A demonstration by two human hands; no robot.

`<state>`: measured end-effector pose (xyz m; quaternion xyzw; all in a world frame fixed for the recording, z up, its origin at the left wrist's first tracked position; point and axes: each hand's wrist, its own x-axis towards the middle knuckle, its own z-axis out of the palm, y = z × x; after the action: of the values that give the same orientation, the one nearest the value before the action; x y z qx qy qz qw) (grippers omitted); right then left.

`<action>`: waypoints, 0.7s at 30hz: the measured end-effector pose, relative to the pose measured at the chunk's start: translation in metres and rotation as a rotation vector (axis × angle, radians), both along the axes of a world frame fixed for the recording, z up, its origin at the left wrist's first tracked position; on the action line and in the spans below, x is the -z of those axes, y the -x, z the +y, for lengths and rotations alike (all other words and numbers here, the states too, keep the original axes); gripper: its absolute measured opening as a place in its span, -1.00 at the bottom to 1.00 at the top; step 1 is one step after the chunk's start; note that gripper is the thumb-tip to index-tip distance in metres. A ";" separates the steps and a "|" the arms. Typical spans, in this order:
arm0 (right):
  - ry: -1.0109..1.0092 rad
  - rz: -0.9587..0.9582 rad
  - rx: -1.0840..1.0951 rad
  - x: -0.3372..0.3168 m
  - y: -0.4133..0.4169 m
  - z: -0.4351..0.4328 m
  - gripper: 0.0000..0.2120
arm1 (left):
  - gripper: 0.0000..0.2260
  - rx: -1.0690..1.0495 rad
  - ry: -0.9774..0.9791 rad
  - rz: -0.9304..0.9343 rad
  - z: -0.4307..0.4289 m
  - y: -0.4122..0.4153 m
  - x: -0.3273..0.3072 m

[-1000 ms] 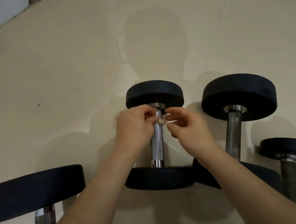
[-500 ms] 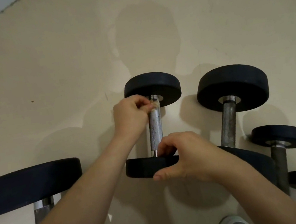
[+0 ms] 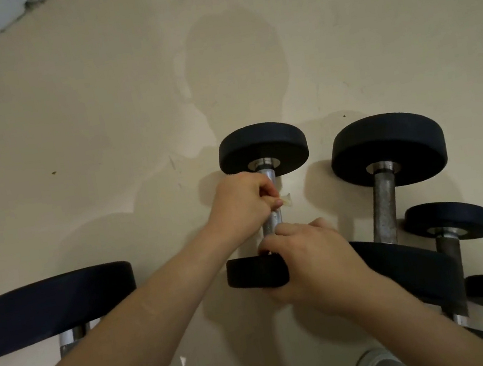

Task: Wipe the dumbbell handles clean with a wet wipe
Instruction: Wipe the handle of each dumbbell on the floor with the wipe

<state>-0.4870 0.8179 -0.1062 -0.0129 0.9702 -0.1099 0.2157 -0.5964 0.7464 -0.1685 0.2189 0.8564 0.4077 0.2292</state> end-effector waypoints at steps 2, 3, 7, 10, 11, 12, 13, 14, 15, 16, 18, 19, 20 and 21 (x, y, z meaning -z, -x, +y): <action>-0.002 -0.039 0.011 -0.003 -0.003 0.015 -0.78 | -0.91 -0.007 -0.036 -0.011 0.001 0.002 0.007; 0.002 -0.055 0.027 -0.004 -0.005 0.021 -0.78 | -0.91 -0.057 -0.085 -0.023 0.001 0.004 0.011; 0.038 -0.142 0.025 -0.007 -0.006 0.037 -0.70 | -0.90 -0.228 -0.209 0.011 0.016 0.008 0.020; 0.213 -0.397 0.144 -0.019 -0.002 0.062 -0.60 | -0.91 -0.221 -0.213 0.010 0.031 0.004 0.017; 0.350 -0.494 0.260 -0.025 0.000 0.071 -0.57 | -0.91 -0.196 -0.210 -0.021 0.030 0.000 0.015; 0.478 -0.501 0.379 -0.028 0.002 0.080 -0.57 | -0.92 -0.139 -0.204 -0.058 0.027 -0.005 0.014; 0.552 -0.405 0.496 -0.027 0.003 0.088 -0.61 | -0.92 -0.047 -0.194 -0.104 0.024 -0.011 0.013; 0.558 -0.253 0.600 -0.022 0.005 0.095 -0.67 | -0.91 0.070 -0.164 -0.156 0.019 -0.017 0.012; 0.510 -0.123 0.681 -0.016 0.007 0.100 -0.74 | -0.91 0.187 -0.119 -0.196 0.016 -0.024 0.010; 0.459 -0.064 0.732 -0.008 0.007 0.101 -0.77 | -0.91 0.287 -0.079 -0.209 0.015 -0.029 0.009; 0.460 -0.061 0.761 0.006 0.005 0.095 -0.78 | -0.91 0.393 -0.078 -0.071 0.019 -0.030 0.011; 0.494 -0.066 0.762 0.012 0.003 0.092 -0.75 | -0.91 0.372 -0.111 0.066 0.024 -0.028 0.013; 0.523 -0.043 0.768 0.017 0.003 0.089 -0.71 | -0.91 0.297 -0.154 0.187 0.032 -0.024 0.016; 0.535 0.007 0.777 0.021 0.004 0.087 -0.67 | -0.92 0.186 -0.190 0.238 0.040 -0.019 0.017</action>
<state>-0.4907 0.9052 -0.1273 0.2957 0.8415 -0.4285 0.1445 -0.5773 0.7861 -0.1857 0.3647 0.8111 0.4350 0.1411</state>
